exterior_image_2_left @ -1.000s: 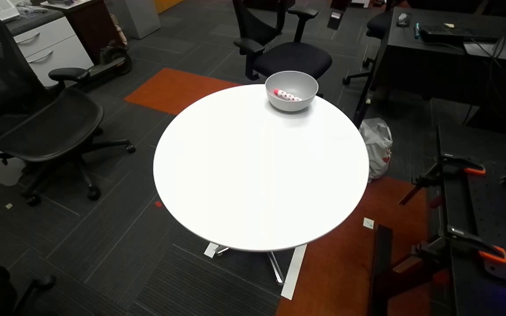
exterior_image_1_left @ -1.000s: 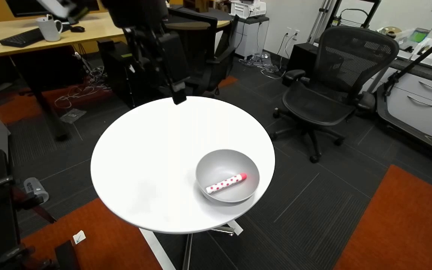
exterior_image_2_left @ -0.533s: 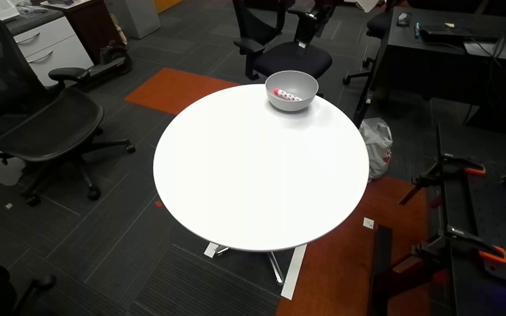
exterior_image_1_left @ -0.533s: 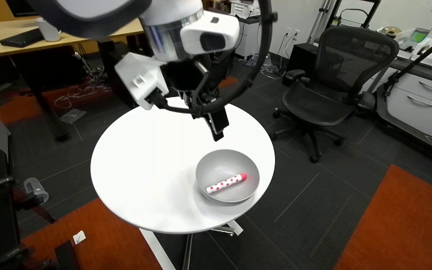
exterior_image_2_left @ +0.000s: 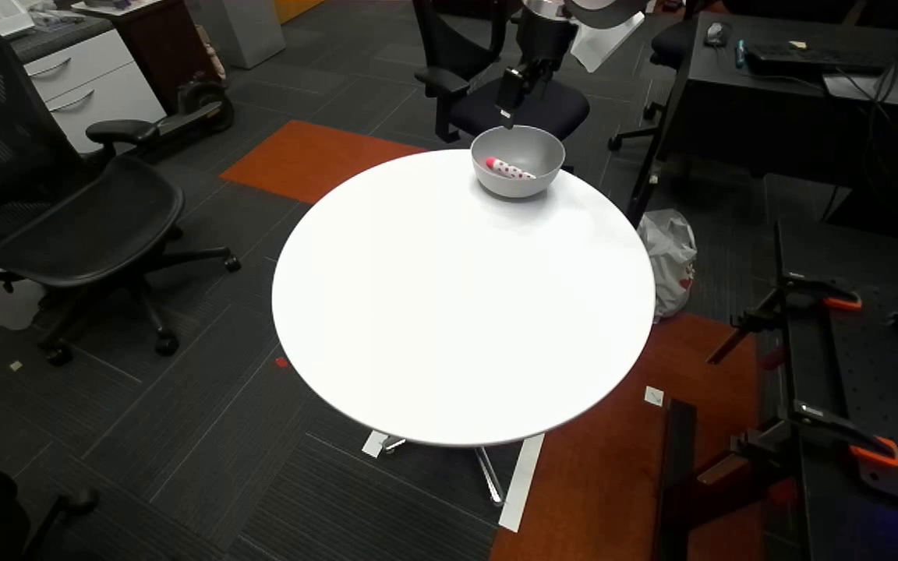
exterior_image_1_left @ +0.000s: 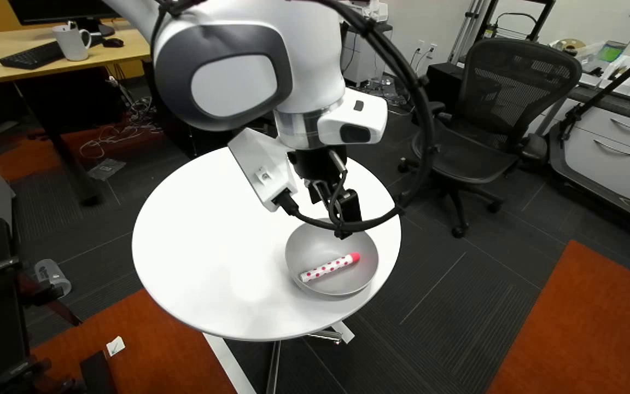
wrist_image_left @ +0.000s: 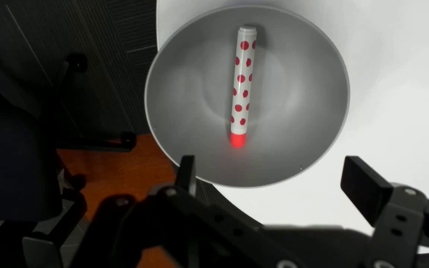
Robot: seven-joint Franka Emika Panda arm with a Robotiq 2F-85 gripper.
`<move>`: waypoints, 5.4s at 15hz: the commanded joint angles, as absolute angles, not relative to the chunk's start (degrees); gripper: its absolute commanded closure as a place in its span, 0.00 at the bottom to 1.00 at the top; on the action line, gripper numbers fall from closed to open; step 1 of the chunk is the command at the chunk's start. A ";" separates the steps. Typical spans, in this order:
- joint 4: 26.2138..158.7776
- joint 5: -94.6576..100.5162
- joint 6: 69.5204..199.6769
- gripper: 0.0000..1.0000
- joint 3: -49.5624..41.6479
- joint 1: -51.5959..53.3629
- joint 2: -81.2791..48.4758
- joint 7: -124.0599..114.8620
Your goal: Remove the marker from the grey bowl and put it on the white table
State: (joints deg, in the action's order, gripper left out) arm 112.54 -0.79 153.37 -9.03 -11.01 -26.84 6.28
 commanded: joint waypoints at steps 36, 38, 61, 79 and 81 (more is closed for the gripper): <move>97.36 -0.71 146.04 0.95 -8.44 -12.47 -38.95 4.38; 101.03 0.89 148.34 0.95 -9.00 -10.94 -34.36 4.31; 128.33 4.35 163.42 0.95 7.57 1.08 -19.97 12.49; 121.31 6.34 162.37 0.32 8.17 -1.88 -29.36 18.95; 122.96 6.76 162.31 0.17 8.05 -1.77 -25.82 18.81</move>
